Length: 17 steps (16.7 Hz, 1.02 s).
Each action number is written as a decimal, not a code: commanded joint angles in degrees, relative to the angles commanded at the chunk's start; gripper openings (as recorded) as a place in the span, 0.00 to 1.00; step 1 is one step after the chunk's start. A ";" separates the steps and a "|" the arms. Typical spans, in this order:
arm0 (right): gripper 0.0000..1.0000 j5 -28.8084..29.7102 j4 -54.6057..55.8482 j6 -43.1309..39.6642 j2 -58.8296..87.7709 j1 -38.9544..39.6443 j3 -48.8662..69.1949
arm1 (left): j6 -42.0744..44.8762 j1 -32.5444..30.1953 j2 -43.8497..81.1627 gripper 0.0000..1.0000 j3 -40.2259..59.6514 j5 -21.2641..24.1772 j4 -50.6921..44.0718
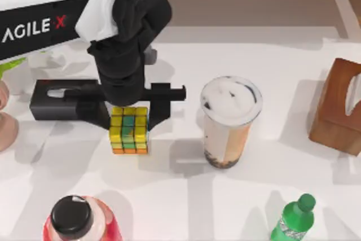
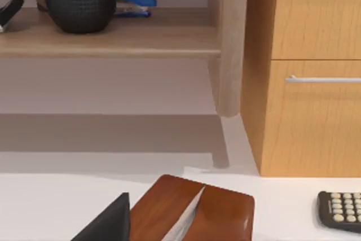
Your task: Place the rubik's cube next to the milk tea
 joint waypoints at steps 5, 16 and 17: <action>1.00 0.00 0.00 0.00 0.00 0.00 0.00 | -0.06 0.91 -0.40 0.00 -0.10 -0.40 0.50; 1.00 0.00 0.00 0.00 0.00 0.00 0.00 | -0.11 0.77 -0.95 0.00 -0.79 -0.28 3.14; 1.00 0.00 0.00 0.00 0.00 0.00 0.00 | -0.11 0.52 -0.70 0.00 -1.05 -0.17 3.38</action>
